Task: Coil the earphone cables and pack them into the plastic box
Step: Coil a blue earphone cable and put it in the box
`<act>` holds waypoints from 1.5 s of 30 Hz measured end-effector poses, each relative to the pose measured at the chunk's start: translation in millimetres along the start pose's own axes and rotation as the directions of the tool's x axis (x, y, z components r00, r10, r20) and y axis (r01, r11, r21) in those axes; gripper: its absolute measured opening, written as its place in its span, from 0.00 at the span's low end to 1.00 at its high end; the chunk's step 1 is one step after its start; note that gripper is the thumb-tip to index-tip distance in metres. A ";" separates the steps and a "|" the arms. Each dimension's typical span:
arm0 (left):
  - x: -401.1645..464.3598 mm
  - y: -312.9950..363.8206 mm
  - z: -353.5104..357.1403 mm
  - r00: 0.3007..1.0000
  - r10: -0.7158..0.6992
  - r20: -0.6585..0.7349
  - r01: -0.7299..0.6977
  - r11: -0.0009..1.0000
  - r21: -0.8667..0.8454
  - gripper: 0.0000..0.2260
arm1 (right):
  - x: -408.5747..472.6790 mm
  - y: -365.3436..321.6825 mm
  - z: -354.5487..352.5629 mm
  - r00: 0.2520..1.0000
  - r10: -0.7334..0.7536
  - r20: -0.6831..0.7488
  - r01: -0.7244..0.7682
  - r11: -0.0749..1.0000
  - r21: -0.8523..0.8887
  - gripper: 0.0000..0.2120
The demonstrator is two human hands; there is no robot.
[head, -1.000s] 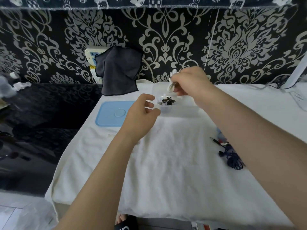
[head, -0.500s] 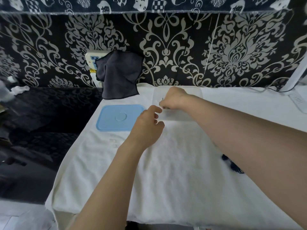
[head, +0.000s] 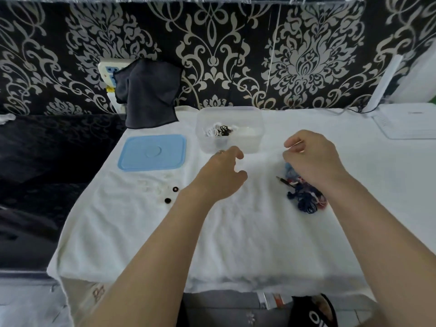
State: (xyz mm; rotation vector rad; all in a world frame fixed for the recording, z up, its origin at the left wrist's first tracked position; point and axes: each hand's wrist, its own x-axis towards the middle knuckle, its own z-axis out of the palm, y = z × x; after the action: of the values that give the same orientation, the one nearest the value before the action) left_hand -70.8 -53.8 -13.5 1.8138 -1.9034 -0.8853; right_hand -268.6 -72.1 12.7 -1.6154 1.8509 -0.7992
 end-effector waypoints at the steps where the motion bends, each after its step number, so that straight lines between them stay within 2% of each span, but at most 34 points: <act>1: -2.3 2.4 4.4 1.000 -0.005 0.020 0.005 1.000 0.018 0.18 | -3.2 8.9 -6.3 0.999 -0.008 -0.034 0.006 0.999 -0.052 0.09; 4: -9.9 7.9 11.2 0.997 -0.018 0.072 0.014 0.998 0.055 0.18 | -2.7 26.9 -22.2 0.985 -0.051 -0.165 0.024 0.987 -0.160 0.11; 5: -11.6 9.3 13.6 0.996 -0.016 0.088 0.010 0.998 0.069 0.19 | -1.9 32.3 -24.9 0.984 -0.063 -0.168 0.024 0.973 -0.228 0.12; 8: -14.1 11.1 19.2 0.991 -0.027 0.127 0.011 0.992 0.125 0.19 | -1.2 43.1 -22.9 1.000 -0.023 -0.011 0.016 0.896 -0.443 0.19; 11: -15.9 11.4 19.6 0.988 -0.039 0.150 0.014 0.986 0.165 0.20 | 3.1 43.1 -17.1 0.991 -0.060 0.116 0.118 0.790 -0.601 0.19; 13: -17.0 11.1 19.2 0.986 -0.042 0.159 0.012 0.983 0.186 0.20 | 7.2 41.8 -13.8 0.986 -0.090 0.137 0.159 0.738 -0.656 0.15; 16: -17.1 8.6 15.9 0.989 -0.045 0.144 0.018 0.983 0.185 0.19 | 13.2 39.0 -12.5 0.990 -0.080 0.116 0.137 0.734 -0.666 0.10; 20: -17.3 9.6 7.1 0.996 -0.029 0.080 0.023 0.997 0.076 0.19 | 15.6 28.6 -22.6 0.986 -0.166 0.020 0.150 0.827 -0.542 0.08; 22: -17.7 11.8 1.5 0.999 -0.023 0.041 0.025 0.999 -0.040 0.18 | 10.8 17.1 -27.1 0.977 -0.202 -0.073 0.171 0.937 -0.304 0.06; 24: -18.9 14.6 -4.2 0.999 -0.039 0.024 0.043 0.980 -0.196 0.19 | 5.3 2.9 -28.5 0.987 -0.124 -0.101 0.126 0.992 0.014 0.05; 27: -23.7 20.6 -11.4 0.996 -0.072 0.053 0.087 0.906 -0.414 0.22 | -1.3 -14.9 -21.2 0.997 -0.005 0.080 -0.030 0.903 0.429 0.05; 29: -25.7 21.0 -14.8 0.993 -0.073 0.092 0.108 0.873 -0.476 0.26 | -5.1 -22.6 -11.0 0.967 0.014 0.256 -0.159 0.816 0.556 0.07; 31: -27.5 19.3 -17.4 0.989 -0.059 0.136 0.118 0.867 -0.484 0.29 | -9.8 -28.8 0.0 0.918 0.017 0.397 -0.270 0.760 0.591 0.08; 33: -28.2 16.1 -18.6 0.985 -0.041 0.169 0.116 0.880 -0.460 0.22 | -12.6 -34.3 8.8 0.880 0.000 0.475 -0.340 0.699 0.629 0.09; 35: -28.8 14.5 -20.2 0.979 -0.014 0.205 0.109 0.880 -0.462 0.09 | -13.4 -38.0 13.2 0.861 -0.012 0.508 -0.381 0.645 0.662 0.09; 40: -32.9 6.1 -28.9 0.967 -0.041 0.251 0.178 0.816 -0.550 0.09 | -10.7 -43.1 23.0 0.856 0.022 0.516 -0.425 0.596 0.681 0.07; 42: -33.2 -1.7 -32.4 0.972 -0.089 0.219 0.194 0.830 -0.524 0.08 | -9.1 -40.8 28.9 0.863 0.063 0.502 -0.420 0.641 0.642 0.07; 43: -32.5 -7.1 -34.5 0.975 -0.113 0.192 0.197 0.838 -0.508 0.08 | -9.2 -38.9 31.7 0.867 0.090 0.489 -0.405 0.699 0.590 0.08; 45: -31.5 -19.0 -39.0 0.982 -0.146 0.119 0.184 0.877 -0.444 0.06 | -10.2 -32.2 38.4 0.893 0.123 0.433 -0.294 0.888 0.353 0.11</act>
State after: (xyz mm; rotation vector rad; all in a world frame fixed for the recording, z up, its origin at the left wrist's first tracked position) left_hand -27.7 -29.8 7.7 1.6801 -1.4329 -1.3538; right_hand -217.6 -68.2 11.0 -1.1744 1.4182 -0.6460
